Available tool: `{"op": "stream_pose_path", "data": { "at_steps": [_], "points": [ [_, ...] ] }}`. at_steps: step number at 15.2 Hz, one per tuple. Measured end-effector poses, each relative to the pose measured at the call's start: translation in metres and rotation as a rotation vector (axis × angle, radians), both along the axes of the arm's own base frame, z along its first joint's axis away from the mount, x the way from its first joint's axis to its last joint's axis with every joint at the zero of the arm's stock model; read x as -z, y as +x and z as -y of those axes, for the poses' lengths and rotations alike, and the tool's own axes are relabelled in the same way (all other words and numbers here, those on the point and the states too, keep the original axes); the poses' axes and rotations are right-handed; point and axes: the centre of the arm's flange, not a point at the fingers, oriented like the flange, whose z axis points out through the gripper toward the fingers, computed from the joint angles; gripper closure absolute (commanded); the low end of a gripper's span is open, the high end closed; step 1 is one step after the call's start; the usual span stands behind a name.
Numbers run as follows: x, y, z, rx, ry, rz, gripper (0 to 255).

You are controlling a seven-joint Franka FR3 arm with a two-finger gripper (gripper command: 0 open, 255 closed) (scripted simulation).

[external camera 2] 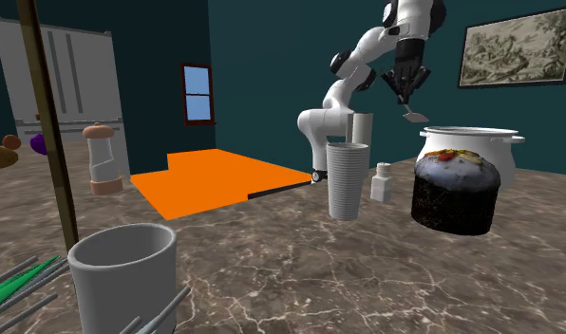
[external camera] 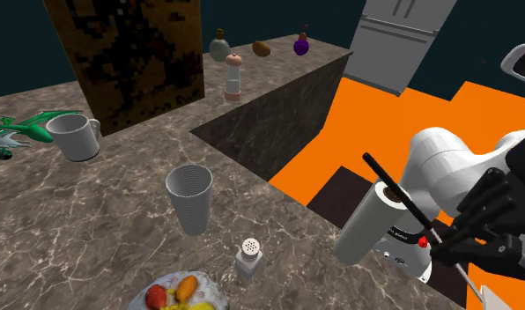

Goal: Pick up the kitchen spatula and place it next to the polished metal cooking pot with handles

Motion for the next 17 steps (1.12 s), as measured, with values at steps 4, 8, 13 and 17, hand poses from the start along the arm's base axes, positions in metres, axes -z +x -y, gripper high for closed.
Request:
{"op": "stream_pose_path", "data": {
  "at_steps": [4, 8, 13, 17],
  "points": [
    [-0.001, -0.053, 0.000, 0.000, 0.000, 0.000, 255],
    [-0.002, -0.107, 0.004, 0.000, 0.000, 0.000, 255],
    [0.000, -0.170, 0.009, 0.000, 0.000, 0.000, 255],
    [-0.001, -0.223, 0.012, 0.000, 0.000, 0.000, 255]
  ]
}}
